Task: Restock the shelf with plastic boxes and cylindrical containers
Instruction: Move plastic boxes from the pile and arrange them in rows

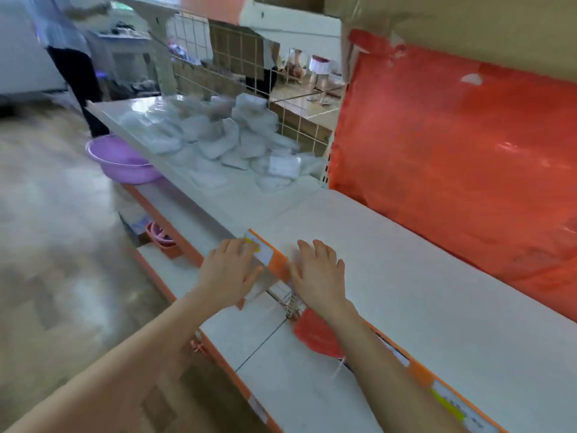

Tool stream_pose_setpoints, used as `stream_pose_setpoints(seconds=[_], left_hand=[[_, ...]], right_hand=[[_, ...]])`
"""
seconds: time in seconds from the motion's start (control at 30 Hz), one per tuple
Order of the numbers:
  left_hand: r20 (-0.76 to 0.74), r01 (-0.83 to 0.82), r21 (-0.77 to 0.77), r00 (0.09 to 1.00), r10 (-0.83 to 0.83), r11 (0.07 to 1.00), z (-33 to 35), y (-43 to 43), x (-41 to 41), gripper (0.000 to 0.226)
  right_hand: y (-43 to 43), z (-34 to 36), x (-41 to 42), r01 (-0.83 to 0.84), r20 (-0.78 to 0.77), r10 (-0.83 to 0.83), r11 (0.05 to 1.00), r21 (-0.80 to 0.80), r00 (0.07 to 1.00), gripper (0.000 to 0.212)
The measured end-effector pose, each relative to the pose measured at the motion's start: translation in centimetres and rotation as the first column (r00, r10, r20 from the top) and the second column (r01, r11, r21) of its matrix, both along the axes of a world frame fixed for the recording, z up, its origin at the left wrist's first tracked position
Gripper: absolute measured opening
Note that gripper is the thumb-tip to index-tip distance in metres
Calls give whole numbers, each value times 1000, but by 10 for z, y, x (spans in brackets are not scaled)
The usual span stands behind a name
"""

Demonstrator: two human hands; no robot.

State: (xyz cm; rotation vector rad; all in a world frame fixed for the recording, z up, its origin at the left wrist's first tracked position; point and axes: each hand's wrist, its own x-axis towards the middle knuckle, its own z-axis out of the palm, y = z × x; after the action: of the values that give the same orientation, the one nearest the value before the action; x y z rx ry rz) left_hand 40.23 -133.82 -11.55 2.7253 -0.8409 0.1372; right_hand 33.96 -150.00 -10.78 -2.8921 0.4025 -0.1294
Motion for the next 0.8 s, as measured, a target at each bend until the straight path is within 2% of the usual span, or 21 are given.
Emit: stream_pose_setpoints(seconds=[0.23,0.5,0.8], left_hand=[[-38,-91,44,995,93,995,-13,61,62,53],[-59,-137,55,988,140,989,-23,79,146,53],[-22,-112,69,993,114,991,-9,38,258,58]], right_hand=[[51,-2,71,-85,-4,85,996,9,996,44],[69,-10,168,-153,14,153,988,9,988,43],[45,-6,253,-51,67,47,996,67,997,38]])
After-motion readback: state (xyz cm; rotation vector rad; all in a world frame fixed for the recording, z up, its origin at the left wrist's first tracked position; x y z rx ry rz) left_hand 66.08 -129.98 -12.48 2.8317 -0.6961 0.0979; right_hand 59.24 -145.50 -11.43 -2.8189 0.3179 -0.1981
